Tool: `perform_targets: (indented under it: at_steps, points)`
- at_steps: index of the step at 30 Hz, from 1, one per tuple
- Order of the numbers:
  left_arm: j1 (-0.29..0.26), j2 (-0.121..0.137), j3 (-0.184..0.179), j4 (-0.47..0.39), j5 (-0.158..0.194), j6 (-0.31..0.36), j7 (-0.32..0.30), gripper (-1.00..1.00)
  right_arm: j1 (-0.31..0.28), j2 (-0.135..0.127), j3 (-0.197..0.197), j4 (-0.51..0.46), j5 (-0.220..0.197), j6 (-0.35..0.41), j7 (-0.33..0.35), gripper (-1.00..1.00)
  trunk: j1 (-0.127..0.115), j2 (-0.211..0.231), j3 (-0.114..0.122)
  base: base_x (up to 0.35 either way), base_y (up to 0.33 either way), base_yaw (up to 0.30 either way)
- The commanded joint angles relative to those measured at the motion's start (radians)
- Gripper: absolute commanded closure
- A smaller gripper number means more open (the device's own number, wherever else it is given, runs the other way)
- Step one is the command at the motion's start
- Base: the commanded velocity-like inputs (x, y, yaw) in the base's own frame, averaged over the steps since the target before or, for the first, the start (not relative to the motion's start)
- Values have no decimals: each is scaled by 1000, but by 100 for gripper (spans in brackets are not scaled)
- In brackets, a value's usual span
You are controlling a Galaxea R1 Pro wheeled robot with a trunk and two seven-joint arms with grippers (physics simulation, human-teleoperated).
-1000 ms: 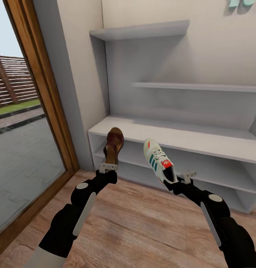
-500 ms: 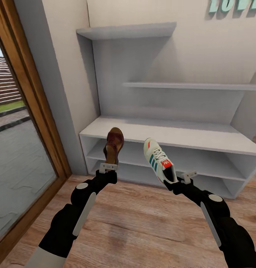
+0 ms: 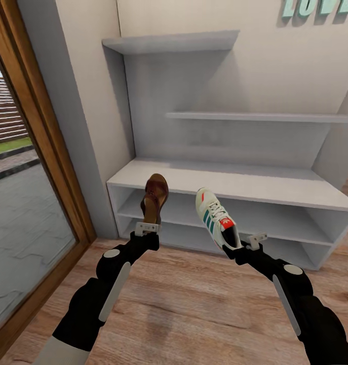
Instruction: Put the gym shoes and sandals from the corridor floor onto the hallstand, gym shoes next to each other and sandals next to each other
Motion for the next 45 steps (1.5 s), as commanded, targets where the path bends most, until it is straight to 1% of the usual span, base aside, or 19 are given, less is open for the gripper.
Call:
perform_targets:
  at_steps: [1,10,13,14,18,19,20,21,22,25,27,28,29,31,32,34,37,39,45]
  points:
    - [0,-1,1,-1,1,6,-2,100,-1,0,-1,-1,1,5,5,100,0,0,-1,0,-173,0]
    - [0,-1,1,-1,1,6,-2,100,-1,-1,-3,-5,-9,5,6,100,0,0,-1,0,-129,0]
    - [0,0,2,-1,0,6,-2,100,-1,-1,-91,-4,-9,5,4,100,0,0,-1,0,-3,0]
    - [0,2,2,-1,0,6,-2,100,-1,-1,-334,-5,-10,4,8,100,0,0,-1,0,0,0]
    - [0,3,2,0,0,6,-2,100,-1,-1,-857,-3,-22,3,13,100,0,0,-1,0,0,0]
    - [0,3,2,0,0,6,-2,100,-1,-1,-918,-2,-24,3,13,100,0,0,-1,0,0,0]
    - [0,3,2,0,0,5,-2,100,-1,-3,-1030,-1,-26,3,13,100,0,0,-1,0,0,0]
    - [0,3,2,0,0,5,-2,100,-1,-9,-1220,1,-27,2,14,100,0,0,-1,0,0,0]
    - [0,3,1,0,0,5,-2,100,-1,-10,-1260,1,-26,2,13,100,0,0,-1,0,0,0]
    - [0,3,1,0,0,5,-2,100,-1,-22,-1458,0,-21,2,13,100,0,0,-1,0,0,0]
    - [0,3,1,0,0,6,-1,100,-1,-52,-1560,-2,-18,2,11,100,0,0,-1,0,0,0]
    - [0,3,1,0,-1,6,-2,100,-1,-63,-1581,-2,-17,2,10,100,0,0,-1,0,0,0]
    - [0,2,1,0,-1,7,-1,100,-1,-93,-1616,-3,-13,3,8,100,0,0,-1,0,0,0]
    - [0,2,0,1,-1,7,-1,100,-1,-174,-1656,-3,20,4,4,100,0,0,-1,0,0,0]
    - [0,2,0,2,-1,7,-2,100,-1,-218,-1666,-3,61,5,3,100,0,0,-1,0,0,0]
    - [0,0,-1,9,0,7,-2,100,-1,-301,-1677,-3,194,6,3,100,0,0,-1,0,0,0]
    - [-1,-9,-3,53,0,8,0,100,-1,-409,-1707,3,459,16,5,100,0,0,-1,0,0,0]
    - [-1,-17,-3,132,-2,8,1,100,-1,-441,-1742,5,515,19,7,100,0,0,-1,0,0,0]
    - [-2,-29,-5,332,-4,7,3,100,-1,-455,-1758,6,545,21,9,100,0,0,-1,0,0,0]
